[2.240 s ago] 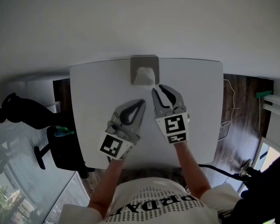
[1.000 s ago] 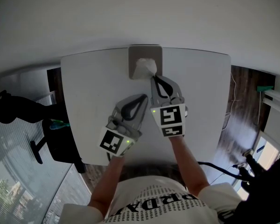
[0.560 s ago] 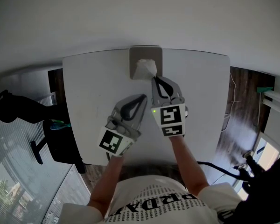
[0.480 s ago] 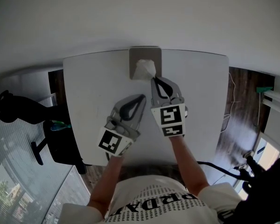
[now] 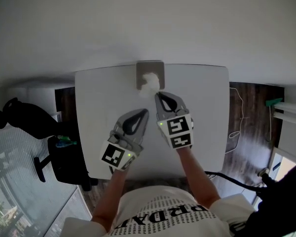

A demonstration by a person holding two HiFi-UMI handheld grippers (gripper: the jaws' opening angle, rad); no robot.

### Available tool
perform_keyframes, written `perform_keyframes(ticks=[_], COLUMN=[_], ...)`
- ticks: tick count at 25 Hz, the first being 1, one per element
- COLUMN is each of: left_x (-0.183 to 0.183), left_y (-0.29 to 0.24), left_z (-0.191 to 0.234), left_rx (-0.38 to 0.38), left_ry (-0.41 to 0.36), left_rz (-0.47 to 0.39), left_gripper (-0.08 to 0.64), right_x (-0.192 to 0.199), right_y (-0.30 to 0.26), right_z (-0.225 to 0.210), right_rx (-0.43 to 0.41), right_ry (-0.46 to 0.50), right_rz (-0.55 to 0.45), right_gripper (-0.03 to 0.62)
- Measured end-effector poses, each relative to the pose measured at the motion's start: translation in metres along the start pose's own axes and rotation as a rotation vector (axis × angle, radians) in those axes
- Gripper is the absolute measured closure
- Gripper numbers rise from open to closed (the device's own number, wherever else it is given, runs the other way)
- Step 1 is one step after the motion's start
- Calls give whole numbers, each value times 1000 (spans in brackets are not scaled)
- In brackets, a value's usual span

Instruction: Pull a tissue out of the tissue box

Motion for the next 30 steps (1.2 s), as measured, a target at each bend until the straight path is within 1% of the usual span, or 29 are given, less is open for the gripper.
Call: perform_keyframes(ticks=[6, 14, 18, 22, 26, 30], left_x=[-15, -39, -52, -61, -69, -74], left_y=[44, 84, 98, 106, 116, 127], left_z=[-30, -76, -94, -109, -120, -124], left_rx=[-17, -3, 17, 38, 35, 30], left_ry=[39, -12, 25, 10, 6, -6], left_rz=[-28, -60, -88, -119, -135, -145], left_gripper=[568, 568, 568, 568, 568, 568], right_x=[-5, -10, -13, -18, -23, -22], right_y=[51, 125, 159, 189, 213, 224], right_z=[22, 55, 69, 77, 84, 91], right_rx=[-6, -9, -11, -18, -23, -26], right_ry=[5, 37, 57, 76, 82, 95], right_rz=[-33, -119, -153, -190, -244, -254], right_gripper=[583, 583, 584, 583, 583, 583])
Point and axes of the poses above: the fingertips, and each gripper's own axes: y backward along the fingers, z to its left, x out of its underside, the point moved 7 cm from there along y, backward along the fingers, and after that the axes turned 13 degrees about z, right-handed, at the moved point
